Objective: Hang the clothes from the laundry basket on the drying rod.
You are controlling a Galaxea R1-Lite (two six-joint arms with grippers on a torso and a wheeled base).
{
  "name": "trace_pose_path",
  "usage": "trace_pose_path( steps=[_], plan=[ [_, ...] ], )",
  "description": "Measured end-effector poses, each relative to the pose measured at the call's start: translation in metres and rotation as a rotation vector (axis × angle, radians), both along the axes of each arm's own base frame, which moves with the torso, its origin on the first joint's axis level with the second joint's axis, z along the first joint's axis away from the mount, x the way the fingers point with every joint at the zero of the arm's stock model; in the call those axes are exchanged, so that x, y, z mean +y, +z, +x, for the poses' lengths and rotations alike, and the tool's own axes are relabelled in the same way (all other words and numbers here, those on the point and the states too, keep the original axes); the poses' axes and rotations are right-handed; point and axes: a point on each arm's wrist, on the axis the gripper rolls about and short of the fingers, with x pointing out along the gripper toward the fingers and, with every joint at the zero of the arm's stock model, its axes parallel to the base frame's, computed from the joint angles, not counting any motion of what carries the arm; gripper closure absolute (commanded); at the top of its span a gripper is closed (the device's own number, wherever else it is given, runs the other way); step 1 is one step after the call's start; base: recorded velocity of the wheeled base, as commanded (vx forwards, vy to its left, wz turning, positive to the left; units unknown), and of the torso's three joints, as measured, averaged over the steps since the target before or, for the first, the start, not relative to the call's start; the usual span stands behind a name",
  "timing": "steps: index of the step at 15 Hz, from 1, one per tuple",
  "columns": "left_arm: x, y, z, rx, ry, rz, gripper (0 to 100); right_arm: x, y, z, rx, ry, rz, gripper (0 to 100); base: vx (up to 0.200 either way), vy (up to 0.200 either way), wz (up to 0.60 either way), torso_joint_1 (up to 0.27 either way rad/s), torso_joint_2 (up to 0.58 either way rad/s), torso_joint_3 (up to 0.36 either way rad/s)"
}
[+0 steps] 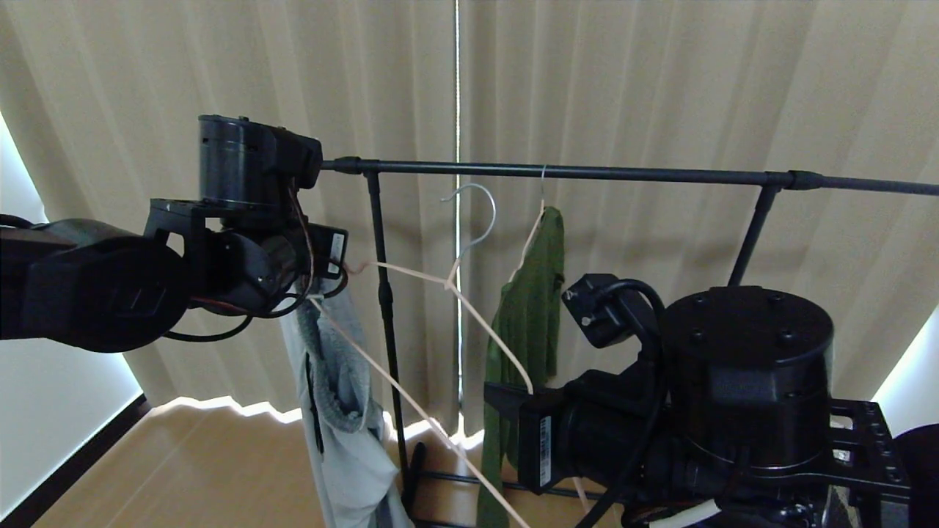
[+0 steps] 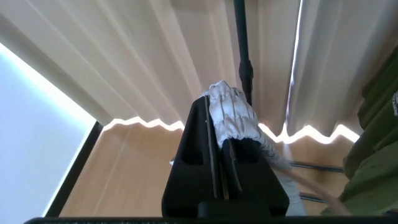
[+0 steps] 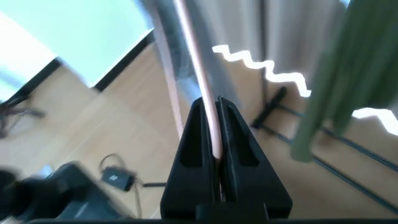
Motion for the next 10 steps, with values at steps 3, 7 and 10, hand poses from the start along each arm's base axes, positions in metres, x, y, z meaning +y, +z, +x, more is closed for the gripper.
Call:
trace_pose_path(
  steps=[3,7,10],
  plan=[
    [0.0,-0.001,0.002,0.003,0.001,0.002,100,0.004,-0.008,0.002,0.012,-0.013,-0.035,100,0.0,0.0,0.0,0.0,0.0,0.0],
    [0.002,-0.003,-0.002,0.014,0.002,0.009,100,0.002,-0.013,0.006,0.008,-0.06,-0.064,100,0.0,0.0,0.0,0.0,0.0,0.0],
    [0.008,-0.007,-0.012,0.041,0.001,0.027,100,0.002,-0.014,0.01,0.005,-0.084,-0.068,100,0.0,0.0,0.0,0.0,0.0,0.0]
  ],
)
